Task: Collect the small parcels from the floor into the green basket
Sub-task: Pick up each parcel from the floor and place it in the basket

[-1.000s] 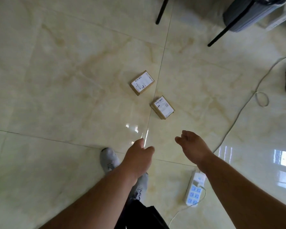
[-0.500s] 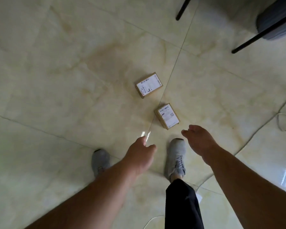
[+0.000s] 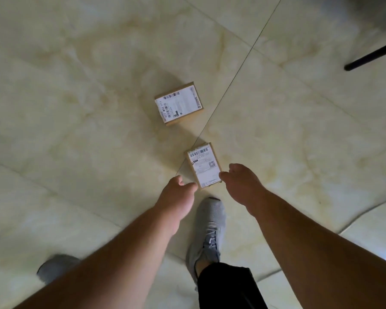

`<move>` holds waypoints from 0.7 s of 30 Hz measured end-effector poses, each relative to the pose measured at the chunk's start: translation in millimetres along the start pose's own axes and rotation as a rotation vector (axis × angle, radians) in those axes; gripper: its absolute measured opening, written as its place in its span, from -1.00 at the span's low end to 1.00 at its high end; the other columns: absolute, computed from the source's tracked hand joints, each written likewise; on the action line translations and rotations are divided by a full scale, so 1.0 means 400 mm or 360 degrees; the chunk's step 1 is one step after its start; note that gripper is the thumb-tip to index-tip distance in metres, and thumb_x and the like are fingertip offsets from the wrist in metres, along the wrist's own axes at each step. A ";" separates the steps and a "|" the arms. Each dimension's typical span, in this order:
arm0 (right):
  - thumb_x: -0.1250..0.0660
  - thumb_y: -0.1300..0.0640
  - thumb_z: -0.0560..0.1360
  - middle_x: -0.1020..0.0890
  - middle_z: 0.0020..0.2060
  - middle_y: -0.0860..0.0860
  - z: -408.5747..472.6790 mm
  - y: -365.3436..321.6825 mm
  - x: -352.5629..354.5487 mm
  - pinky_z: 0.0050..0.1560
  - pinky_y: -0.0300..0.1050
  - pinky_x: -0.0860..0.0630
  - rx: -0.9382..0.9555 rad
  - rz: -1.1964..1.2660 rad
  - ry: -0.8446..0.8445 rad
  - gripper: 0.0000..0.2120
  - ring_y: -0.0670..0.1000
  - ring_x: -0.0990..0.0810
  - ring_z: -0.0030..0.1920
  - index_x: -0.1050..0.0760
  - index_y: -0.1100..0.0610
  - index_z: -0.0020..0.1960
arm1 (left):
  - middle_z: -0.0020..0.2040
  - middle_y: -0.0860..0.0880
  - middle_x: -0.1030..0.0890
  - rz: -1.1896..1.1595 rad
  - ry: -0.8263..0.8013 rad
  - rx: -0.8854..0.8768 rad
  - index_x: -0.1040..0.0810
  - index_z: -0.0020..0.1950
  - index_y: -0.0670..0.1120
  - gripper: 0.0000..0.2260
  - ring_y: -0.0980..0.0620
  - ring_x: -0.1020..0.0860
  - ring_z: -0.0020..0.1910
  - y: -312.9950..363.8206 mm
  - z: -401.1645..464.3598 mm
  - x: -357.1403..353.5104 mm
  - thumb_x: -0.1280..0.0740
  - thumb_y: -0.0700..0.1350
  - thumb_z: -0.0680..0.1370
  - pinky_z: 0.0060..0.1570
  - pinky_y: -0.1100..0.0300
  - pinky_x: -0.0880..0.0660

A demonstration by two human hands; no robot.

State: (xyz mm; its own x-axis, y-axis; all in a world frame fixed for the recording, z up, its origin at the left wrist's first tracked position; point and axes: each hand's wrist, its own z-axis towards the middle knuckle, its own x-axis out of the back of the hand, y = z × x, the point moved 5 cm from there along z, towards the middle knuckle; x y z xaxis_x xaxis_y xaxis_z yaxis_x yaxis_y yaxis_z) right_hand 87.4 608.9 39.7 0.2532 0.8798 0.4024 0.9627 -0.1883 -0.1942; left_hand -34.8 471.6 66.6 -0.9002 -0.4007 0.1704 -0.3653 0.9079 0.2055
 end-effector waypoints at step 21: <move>-0.19 0.03 0.53 -0.70 0.17 -0.03 -0.157 -0.251 -0.155 0.18 0.01 -0.59 0.0449 -0.0222 -0.0172 -0.60 0.05 -0.66 0.13 -0.54 0.03 0.33 | 0.14 0.18 -0.70 -0.0469 0.0048 -0.0281 -0.60 0.23 0.14 -0.66 0.13 -0.64 0.10 -0.078 -0.038 0.203 -0.24 -0.10 0.51 0.05 0.18 -0.52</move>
State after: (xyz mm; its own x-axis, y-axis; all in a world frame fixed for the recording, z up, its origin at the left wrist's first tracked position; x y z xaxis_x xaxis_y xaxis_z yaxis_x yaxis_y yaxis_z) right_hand -19.0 545.7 90.5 0.0949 0.9326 0.3483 0.9194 0.0521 -0.3899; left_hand -92.8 408.7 88.8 -0.7539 -0.6483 0.1069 -0.5592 0.7186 0.4134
